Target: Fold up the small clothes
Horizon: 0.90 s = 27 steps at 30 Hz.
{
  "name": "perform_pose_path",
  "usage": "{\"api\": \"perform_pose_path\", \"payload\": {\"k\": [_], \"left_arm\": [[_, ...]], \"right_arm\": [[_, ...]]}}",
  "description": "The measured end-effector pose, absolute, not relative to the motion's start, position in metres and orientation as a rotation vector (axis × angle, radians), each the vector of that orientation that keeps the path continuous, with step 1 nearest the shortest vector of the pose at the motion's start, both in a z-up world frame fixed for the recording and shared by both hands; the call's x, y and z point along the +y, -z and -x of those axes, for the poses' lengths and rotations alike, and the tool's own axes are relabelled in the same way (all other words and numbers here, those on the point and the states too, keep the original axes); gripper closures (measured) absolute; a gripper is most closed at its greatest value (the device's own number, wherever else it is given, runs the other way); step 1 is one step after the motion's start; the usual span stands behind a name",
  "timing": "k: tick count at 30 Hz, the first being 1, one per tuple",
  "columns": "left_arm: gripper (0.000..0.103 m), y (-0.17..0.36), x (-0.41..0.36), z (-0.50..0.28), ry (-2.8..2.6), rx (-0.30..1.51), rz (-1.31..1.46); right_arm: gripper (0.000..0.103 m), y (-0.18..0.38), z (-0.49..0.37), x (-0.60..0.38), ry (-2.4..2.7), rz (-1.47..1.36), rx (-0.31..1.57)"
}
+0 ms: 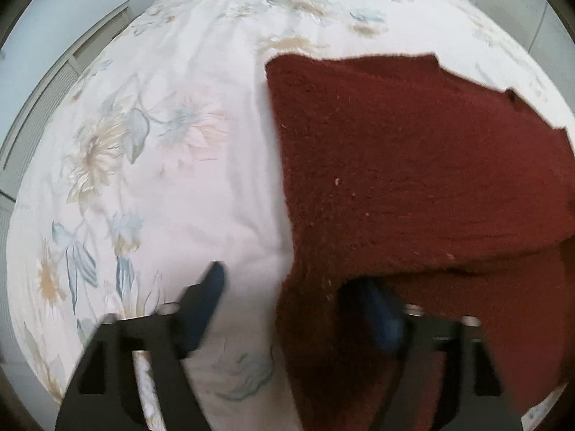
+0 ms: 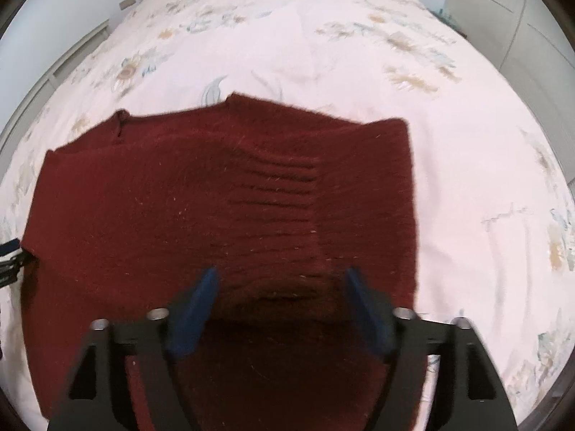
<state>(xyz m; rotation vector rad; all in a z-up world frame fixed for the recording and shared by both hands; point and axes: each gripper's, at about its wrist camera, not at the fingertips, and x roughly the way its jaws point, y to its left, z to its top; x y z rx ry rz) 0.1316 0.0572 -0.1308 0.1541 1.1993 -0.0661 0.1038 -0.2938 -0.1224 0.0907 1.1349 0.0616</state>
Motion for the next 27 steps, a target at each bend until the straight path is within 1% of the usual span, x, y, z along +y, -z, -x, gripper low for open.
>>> {"api": "perform_pose_path", "payload": {"k": [2,3,4,5,6,11,14,17,22,24,27], "left_arm": [[0.015,0.119,0.056,-0.124,0.046,1.190,-0.145],[0.005,0.114,0.055,-0.122,0.041,1.184,-0.145],[0.001,0.109,0.052,-0.118,0.043,1.173,-0.138],[0.001,0.104,0.052,-0.116,0.053,1.162,-0.127],[0.001,0.096,0.045,-0.114,0.068,1.150,-0.114],[0.001,0.079,0.003,-0.119,0.111,1.072,-0.113],[0.001,0.083,-0.026,-0.129,0.131,1.044,-0.139],[0.001,0.101,-0.051,-0.146,0.159,1.042,-0.187],[0.001,0.150,-0.040,-0.162,0.169,1.115,-0.174],[0.001,0.158,-0.039,-0.161,0.164,1.109,-0.180],[0.001,0.156,-0.032,-0.155,0.170,1.091,-0.192]], "right_arm": [[0.018,0.111,-0.100,-0.294,-0.063,-0.083,1.107],[0.016,0.105,-0.099,-0.292,-0.063,-0.078,1.094],[0.012,0.100,-0.099,-0.289,-0.066,-0.074,1.080],[0.004,0.097,-0.098,-0.286,-0.072,-0.070,1.070],[0.000,0.093,-0.098,-0.283,-0.078,-0.065,1.060],[0.000,0.088,-0.105,-0.242,-0.112,-0.007,1.036],[0.000,0.099,-0.110,-0.218,-0.124,0.019,1.032],[0.000,0.114,-0.106,-0.206,-0.128,0.062,1.035],[0.000,0.153,-0.109,-0.207,-0.107,0.091,1.089],[0.000,0.159,-0.110,-0.218,-0.091,0.075,1.090],[0.000,0.160,-0.109,-0.235,-0.058,0.069,1.078]]}}
